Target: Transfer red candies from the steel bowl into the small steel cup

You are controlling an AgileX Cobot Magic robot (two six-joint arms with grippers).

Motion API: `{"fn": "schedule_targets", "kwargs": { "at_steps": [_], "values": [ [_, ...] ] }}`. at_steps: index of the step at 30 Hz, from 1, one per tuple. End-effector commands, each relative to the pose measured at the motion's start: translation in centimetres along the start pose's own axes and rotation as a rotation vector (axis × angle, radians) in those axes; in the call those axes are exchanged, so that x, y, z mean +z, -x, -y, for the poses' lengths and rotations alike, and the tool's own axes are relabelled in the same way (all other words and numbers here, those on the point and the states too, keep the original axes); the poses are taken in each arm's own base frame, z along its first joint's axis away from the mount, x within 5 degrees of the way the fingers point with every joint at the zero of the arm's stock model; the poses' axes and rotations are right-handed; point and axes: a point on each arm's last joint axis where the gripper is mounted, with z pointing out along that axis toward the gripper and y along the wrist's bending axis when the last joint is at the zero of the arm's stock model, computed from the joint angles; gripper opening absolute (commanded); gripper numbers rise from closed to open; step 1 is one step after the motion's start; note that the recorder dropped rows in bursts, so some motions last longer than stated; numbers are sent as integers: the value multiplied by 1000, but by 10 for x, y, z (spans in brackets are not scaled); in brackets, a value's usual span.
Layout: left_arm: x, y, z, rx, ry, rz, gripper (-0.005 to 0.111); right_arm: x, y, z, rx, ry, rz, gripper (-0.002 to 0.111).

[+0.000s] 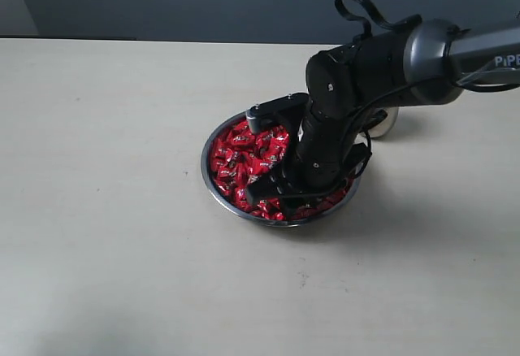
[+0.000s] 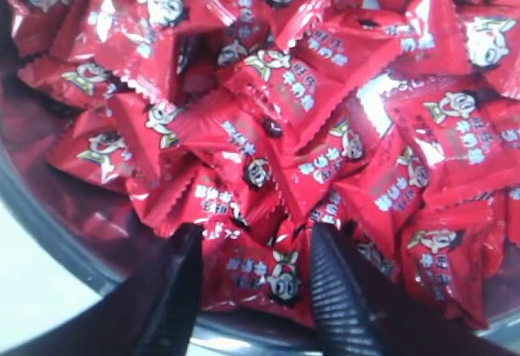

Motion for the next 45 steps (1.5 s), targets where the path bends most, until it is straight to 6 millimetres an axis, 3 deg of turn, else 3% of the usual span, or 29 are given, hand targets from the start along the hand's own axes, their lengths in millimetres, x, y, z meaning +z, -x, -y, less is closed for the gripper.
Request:
{"fn": "schedule_targets", "kwargs": {
  "at_steps": [1,13,25,34,45],
  "values": [
    [-1,4,0,-3,1,21,0,6,-1,2,-10,-14,-20,41],
    [-1,4,0,-3,1,21,0,13,-2,4,-22,-30,-46,39],
    [-1,4,0,-3,1,21,0,12,-1,4,-23,-29,-36,3],
    [-1,4,0,-3,1,21,0,4,1,3,-26,-27,-3,3],
    [-1,4,0,-3,1,21,0,-23,24,-2,-44,-29,42,3]
  ]
}}
